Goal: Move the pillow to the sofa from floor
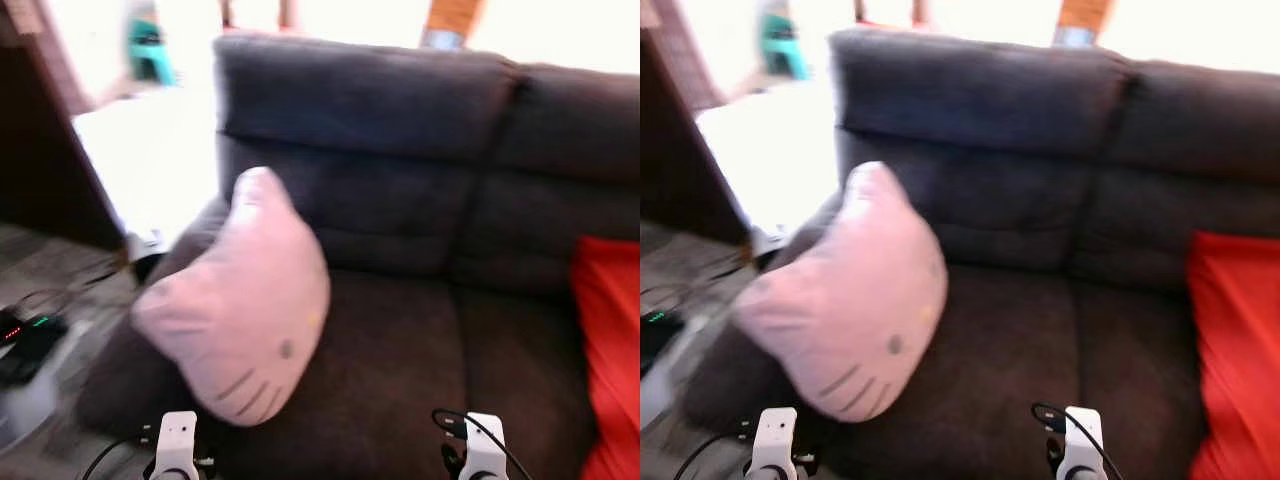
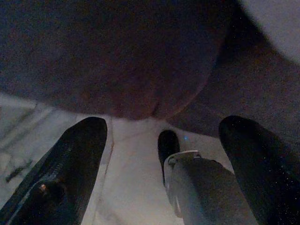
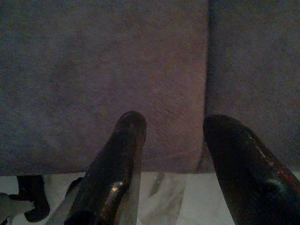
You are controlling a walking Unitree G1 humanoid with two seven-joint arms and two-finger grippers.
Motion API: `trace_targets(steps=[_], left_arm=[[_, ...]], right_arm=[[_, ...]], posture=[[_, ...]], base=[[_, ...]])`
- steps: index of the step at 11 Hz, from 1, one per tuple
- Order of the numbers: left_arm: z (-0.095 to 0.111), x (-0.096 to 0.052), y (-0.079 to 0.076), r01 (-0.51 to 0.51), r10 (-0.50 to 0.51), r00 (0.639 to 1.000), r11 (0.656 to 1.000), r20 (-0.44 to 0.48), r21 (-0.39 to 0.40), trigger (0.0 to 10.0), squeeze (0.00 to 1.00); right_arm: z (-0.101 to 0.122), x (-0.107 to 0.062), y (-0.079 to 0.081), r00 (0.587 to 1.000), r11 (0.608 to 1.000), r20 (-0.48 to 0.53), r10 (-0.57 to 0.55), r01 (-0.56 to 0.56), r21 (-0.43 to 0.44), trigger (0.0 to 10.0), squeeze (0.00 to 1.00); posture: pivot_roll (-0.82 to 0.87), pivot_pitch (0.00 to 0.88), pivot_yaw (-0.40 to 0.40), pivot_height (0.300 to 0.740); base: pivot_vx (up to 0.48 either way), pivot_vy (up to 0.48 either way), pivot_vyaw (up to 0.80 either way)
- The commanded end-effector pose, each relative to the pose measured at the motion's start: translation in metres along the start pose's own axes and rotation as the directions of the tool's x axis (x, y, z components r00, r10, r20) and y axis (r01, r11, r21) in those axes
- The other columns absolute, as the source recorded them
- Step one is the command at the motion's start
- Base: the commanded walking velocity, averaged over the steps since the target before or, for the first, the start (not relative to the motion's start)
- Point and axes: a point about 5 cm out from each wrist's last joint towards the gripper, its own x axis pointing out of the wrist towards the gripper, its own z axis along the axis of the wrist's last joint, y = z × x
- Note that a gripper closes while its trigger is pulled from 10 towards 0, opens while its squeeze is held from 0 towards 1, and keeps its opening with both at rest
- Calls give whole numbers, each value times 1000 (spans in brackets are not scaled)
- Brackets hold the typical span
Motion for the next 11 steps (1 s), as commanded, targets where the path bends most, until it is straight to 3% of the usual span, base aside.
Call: trace_targets(steps=[1, 7, 11], left_arm=[[-2, 0, -1, -1, 1, 1000, 1000, -1, -11, 10000, 0], [2, -1, -3, 16, -12, 999, 996, 47, -87, 10000, 0], [4, -1, -4, 16, -10, 998, 995, 62, -96, 10000, 0]], right_arm=[[-1, 0, -3, 1000, 1000, -1, -11, 11, 16, 10000, 0], [1, 0, -2, 1000, 1000, -1, -5, 5, -12, 10000, 0], [1, 0, -3, 1000, 1000, -5, -4, 4, -17, 10000, 0]], posture=[[72, 37, -84, 740], [76, 26, -97, 736], [76, 28, -100, 736]], base=[[0, 0, -494], [0, -328, 0], [0, -397, 0]])
